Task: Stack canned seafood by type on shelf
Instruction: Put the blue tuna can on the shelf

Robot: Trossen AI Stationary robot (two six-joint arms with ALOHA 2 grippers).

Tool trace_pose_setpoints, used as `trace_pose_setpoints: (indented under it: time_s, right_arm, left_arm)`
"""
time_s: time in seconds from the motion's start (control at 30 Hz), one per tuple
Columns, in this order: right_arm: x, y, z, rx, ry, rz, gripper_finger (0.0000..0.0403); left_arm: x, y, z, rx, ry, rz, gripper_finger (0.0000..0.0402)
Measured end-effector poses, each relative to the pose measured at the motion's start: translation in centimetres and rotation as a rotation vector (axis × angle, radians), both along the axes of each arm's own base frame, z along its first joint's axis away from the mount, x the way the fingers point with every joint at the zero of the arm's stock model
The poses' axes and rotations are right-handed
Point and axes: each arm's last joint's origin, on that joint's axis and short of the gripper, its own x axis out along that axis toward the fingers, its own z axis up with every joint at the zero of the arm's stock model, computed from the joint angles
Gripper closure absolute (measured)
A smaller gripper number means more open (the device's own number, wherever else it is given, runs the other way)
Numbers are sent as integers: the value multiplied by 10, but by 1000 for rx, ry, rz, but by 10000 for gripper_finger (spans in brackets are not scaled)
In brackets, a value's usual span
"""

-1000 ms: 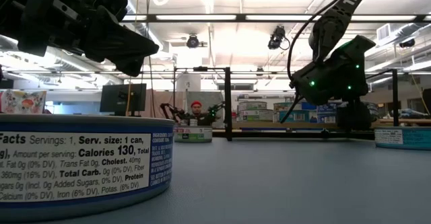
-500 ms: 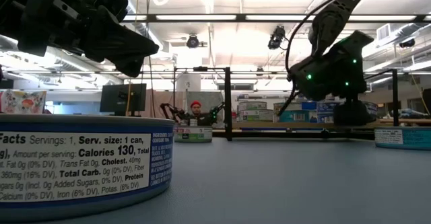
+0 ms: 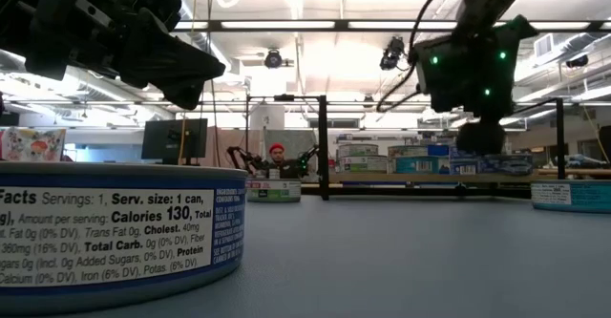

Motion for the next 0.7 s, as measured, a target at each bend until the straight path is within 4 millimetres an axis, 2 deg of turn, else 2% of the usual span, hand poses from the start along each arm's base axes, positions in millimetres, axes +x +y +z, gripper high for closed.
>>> trace_pose_setpoints:
  time_s: [0.2, 0.3, 0.43, 0.63, 0.7]
  right_arm:
    - [-7, 0, 13, 47, -65, -6, 124]
    - [-11, -6, 13, 112, -95, -50, 146]
    - [-16, -14, 13, 153, -101, -103, 217]
    - [-20, -22, 12, 157, -107, -148, 375]
    - [-20, -23, 12, 166, -109, -156, 391]
  left_arm:
    - [0, 0, 0, 0, 0, 0, 351]
    - [0, 0, 0, 0, 0, 0, 351]
    - [0, 0, 0, -3, 1, 0, 351]
    - [0, 0, 0, -2, 2, 0, 351]
    - [0, 0, 0, -2, 2, 0, 351]
